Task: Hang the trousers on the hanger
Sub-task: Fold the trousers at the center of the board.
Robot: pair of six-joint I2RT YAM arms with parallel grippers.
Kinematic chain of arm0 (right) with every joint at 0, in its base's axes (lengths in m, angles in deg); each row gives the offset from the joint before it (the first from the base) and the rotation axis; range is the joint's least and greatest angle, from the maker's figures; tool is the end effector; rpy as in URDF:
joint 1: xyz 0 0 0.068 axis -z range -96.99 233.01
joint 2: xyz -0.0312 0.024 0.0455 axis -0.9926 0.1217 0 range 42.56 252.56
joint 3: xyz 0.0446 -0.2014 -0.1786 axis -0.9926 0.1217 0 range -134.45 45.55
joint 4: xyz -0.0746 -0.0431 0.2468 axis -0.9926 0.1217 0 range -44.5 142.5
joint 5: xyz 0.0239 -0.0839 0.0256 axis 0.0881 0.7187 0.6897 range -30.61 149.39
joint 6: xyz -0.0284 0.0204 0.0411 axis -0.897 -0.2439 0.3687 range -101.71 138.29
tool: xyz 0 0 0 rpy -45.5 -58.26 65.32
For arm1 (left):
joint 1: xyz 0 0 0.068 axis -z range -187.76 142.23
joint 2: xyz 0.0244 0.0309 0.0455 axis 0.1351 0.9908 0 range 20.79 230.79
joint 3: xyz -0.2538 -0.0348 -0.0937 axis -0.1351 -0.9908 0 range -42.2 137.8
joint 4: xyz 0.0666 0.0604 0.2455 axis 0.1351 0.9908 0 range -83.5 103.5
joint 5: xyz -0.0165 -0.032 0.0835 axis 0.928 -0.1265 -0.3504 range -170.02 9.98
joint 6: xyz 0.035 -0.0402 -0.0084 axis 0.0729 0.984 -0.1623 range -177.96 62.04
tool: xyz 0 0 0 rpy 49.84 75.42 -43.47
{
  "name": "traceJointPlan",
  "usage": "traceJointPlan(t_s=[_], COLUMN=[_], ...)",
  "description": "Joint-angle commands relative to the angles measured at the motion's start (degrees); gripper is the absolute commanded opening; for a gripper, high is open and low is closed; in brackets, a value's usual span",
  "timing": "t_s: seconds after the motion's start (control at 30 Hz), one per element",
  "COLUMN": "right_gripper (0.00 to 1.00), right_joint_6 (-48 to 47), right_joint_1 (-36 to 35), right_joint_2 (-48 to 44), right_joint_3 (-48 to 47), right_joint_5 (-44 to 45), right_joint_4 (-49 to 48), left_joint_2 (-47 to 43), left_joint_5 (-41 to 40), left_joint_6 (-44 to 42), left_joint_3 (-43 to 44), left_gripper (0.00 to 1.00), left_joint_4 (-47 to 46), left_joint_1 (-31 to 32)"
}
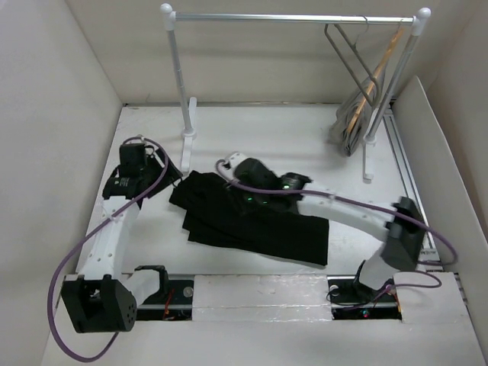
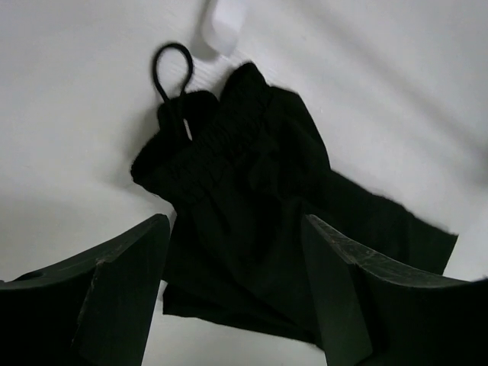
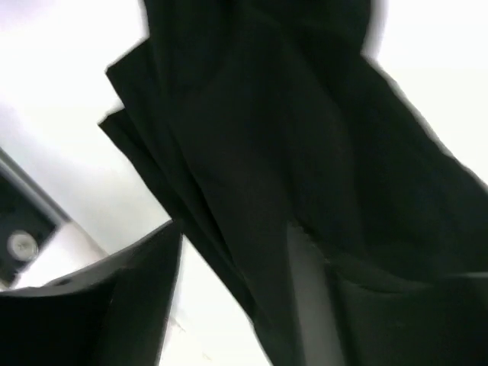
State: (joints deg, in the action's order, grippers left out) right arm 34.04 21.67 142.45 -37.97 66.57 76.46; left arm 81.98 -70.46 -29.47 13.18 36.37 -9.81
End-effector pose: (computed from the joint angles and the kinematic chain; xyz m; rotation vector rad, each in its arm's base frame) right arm 0.1917 0.3413 0.2817 -0.8914 2.2754 0.4747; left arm 0.2313 0.0024 0.3160 -0.4918 2.1632 -0.4404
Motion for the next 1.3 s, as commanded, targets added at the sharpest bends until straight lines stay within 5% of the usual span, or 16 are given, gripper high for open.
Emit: traceJointPlan(t_s=[0.0, 0.07, 0.17, 0.23, 0.27, 0.37, 0.47, 0.6, 0.67, 0.7, 0.73, 0.8, 0.93, 1.17, 1.27], right_gripper=[0.45, 0.08, 0.0, 0.05, 0.26, 0.57, 0.68, 0.68, 0.68, 0.68, 0.68, 0.68, 0.76, 0.82, 0.83], right_joint_6=[-2.2, -3.5, -4.8, -5.2, -5.9, -7.3, -8.4, -10.3, -11.3, -11.6, -11.8, -12.1, -14.8, -20.9, -23.2], right_joint_1=[4.9, 7.5, 9.1, 10.5, 11.1, 14.2, 17.6, 22.1, 23.8, 25.0, 25.0, 26.4, 35.5, 47.8, 51.6], right_joint_2=[-14.4, -18.0, -24.4, -28.2, -29.4, -33.8, -38.3, -42.0, -43.0, -43.2, -43.5, -44.0, -43.7, -39.8, -36.3], right_joint_3=[8.6, 17.9, 23.9, 27.2, 28.1, 31.8, 34.9, 38.8, 40.3, 40.6, 41.1, 42.4, 47.4, 48.6, 47.6], right_joint_5=[1.7, -2.7, -2.9, -2.0, -2.8, -5.3, -6.7, -10.1, -11.9, -12.0, -11.8, -9.9, -11.4, -18.0, -22.7], right_joint_4=[-1.6, -3.4, -2.8, -0.8, -0.5, 0.2, 1.2, 0.7, 0.7, 0.9, 1.4, 2.6, 3.0, -2.6, -5.5], left_joint_2=[-0.5, 2.6, 3.2, 3.2, 3.8, 7.4, 11.7, 14.7, 16.6, 16.7, 16.4, 12.9, -2.2, -9.2, -11.3], left_joint_5=[1.2, -5.9, -16.3, -16.9, -15.4, -13.5, -13.6, -15.2, -16.6, -17.2, -17.6, -18.4, -19.3, -12.8, -8.0], left_joint_6=[-0.7, 1.4, 5.8, 7.5, 8.2, 9.3, 11.1, 12.7, 14.1, 14.7, 15.9, 16.8, 21.7, 30.6, 34.2], left_joint_3=[-2.4, -1.8, -3.5, -7.5, -9.1, -13.2, -13.0, -13.5, -13.3, -12.7, -12.4, -12.4, -15.4, -23.3, -25.5], left_gripper=[0.66, 0.65, 0.66, 0.66, 0.66, 0.66, 0.66, 0.64, 0.54, 0.44, 0.15, 0.0, 0.0, 0.0, 0.09], left_joint_4=[-3.1, -1.5, 0.1, -1.8, -2.9, -7.4, -8.5, -12.0, -13.3, -13.0, -11.8, -10.2, -2.6, 3.3, 3.6], left_joint_1=[5.4, 13.5, 19.1, 17.8, 16.8, 15.9, 15.9, 15.4, 15.4, 15.4, 15.4, 15.4, 17.7, 19.5, 19.5])
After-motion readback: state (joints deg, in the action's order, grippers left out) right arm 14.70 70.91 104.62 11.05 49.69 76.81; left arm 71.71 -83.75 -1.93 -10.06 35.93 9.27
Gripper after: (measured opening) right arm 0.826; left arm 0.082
